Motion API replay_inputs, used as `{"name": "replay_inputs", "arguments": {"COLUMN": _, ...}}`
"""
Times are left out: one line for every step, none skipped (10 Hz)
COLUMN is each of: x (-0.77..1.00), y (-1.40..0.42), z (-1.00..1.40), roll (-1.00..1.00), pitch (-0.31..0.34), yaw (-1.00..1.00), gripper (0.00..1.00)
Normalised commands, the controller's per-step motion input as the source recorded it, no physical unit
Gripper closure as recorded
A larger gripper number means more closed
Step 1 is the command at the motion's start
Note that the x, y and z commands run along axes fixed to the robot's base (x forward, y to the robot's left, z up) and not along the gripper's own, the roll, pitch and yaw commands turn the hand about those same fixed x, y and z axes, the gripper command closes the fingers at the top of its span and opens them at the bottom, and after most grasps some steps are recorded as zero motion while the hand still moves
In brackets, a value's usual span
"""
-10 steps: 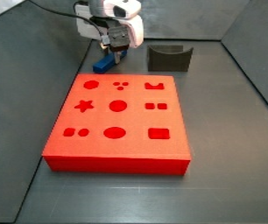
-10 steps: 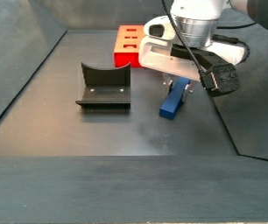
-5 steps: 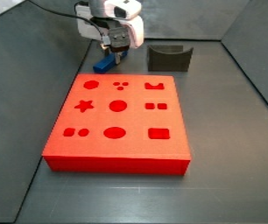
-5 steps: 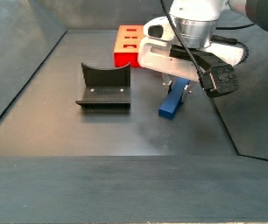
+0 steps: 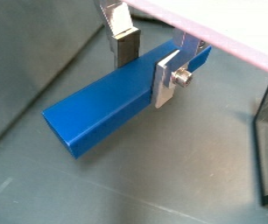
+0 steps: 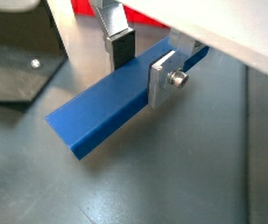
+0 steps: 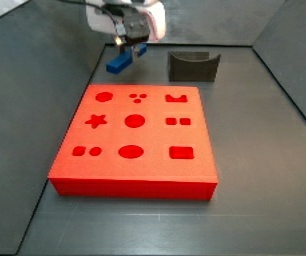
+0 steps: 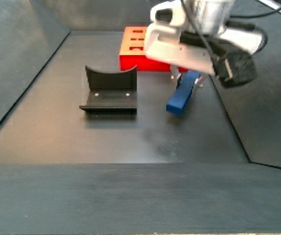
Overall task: Pick up the rectangle object. Move up. Place the rectangle object on the fixture. Regrasp the rectangle object. Move to above the board. Insert the rectangle object.
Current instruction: Move up, then place the rectangle object on the fixture.
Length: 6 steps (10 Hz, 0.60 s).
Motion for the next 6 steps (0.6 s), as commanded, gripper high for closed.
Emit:
{"name": "replay_inputs", "arguments": {"x": -0.03, "y": 0.00, "z": 0.31, "roll": 0.02, "pitch": 0.048, "yaw": -0.01, "gripper": 1.00}}
{"name": "replay_inputs", "arguments": {"x": 0.00, "y": 0.00, "z": 1.00, "roll": 0.00, "pitch": 0.000, "yaw": 0.00, "gripper": 1.00}}
{"name": "replay_inputs", "arguments": {"x": 0.00, "y": 0.00, "z": 1.00, "roll": 0.01, "pitch": -0.007, "yaw": 0.00, "gripper": 1.00}}
{"name": "replay_inputs", "arguments": {"x": 0.00, "y": 0.00, "z": 1.00, "roll": 0.01, "pitch": 0.011, "yaw": 0.00, "gripper": 1.00}}
{"name": "replay_inputs", "arguments": {"x": -0.01, "y": 0.01, "z": 1.00, "roll": 0.02, "pitch": 0.020, "yaw": -0.01, "gripper": 1.00}}
{"name": "replay_inputs", "arguments": {"x": -0.01, "y": 0.01, "z": 1.00, "roll": 0.02, "pitch": 0.028, "yaw": -0.01, "gripper": 1.00}}
